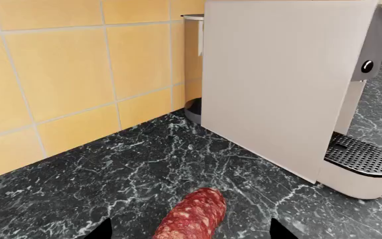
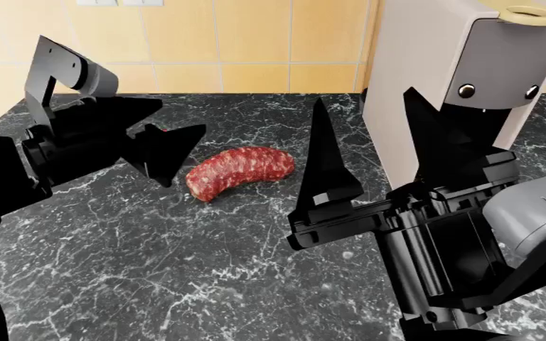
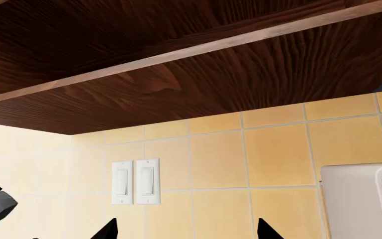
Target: Pick the salami from the counter and place it in the cabinet.
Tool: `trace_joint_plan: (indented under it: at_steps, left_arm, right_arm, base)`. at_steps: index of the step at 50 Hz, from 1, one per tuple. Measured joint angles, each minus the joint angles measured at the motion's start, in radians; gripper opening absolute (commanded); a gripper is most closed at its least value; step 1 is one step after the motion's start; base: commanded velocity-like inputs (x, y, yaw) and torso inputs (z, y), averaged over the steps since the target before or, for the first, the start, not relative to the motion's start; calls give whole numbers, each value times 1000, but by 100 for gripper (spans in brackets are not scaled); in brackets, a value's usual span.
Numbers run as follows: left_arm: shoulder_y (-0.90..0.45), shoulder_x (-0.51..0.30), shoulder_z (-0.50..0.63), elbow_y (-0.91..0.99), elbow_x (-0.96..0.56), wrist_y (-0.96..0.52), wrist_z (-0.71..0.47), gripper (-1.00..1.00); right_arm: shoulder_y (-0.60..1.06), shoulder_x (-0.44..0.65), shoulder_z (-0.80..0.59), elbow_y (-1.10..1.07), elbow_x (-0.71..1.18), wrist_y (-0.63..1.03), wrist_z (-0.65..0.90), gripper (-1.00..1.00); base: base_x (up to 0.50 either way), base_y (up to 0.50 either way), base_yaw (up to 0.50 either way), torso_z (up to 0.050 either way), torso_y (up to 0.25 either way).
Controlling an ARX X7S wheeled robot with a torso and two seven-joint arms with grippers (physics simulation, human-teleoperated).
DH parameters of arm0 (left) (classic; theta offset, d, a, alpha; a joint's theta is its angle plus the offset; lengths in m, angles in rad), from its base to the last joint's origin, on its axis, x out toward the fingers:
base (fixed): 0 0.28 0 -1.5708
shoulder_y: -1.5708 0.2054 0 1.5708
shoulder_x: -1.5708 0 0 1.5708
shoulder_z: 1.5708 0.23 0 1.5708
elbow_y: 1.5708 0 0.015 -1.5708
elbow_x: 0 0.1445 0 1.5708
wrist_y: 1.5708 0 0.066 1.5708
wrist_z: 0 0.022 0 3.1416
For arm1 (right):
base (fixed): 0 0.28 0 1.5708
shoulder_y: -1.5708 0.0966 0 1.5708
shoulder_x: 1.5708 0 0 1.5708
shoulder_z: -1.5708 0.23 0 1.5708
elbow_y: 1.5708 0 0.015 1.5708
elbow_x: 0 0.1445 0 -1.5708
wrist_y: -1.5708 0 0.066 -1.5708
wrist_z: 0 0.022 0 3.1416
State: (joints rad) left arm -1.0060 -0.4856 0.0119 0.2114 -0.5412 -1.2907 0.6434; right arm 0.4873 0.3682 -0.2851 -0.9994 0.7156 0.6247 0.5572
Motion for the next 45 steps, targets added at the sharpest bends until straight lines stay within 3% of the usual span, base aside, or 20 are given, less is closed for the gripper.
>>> trace_joint_plan:
  at_steps: [16, 45]
  left_arm:
    - [29, -40, 44, 44, -31, -24, 40, 100]
    - [21, -26, 285, -197, 119, 188, 61, 100]
  right_arm:
    - [0, 8, -26, 5, -5, -18, 11, 100]
    - [-24, 32, -34, 40, -11, -75, 4, 100]
  base:
    - [0, 0, 0, 0, 0]
    - [0, 0, 0, 0, 0]
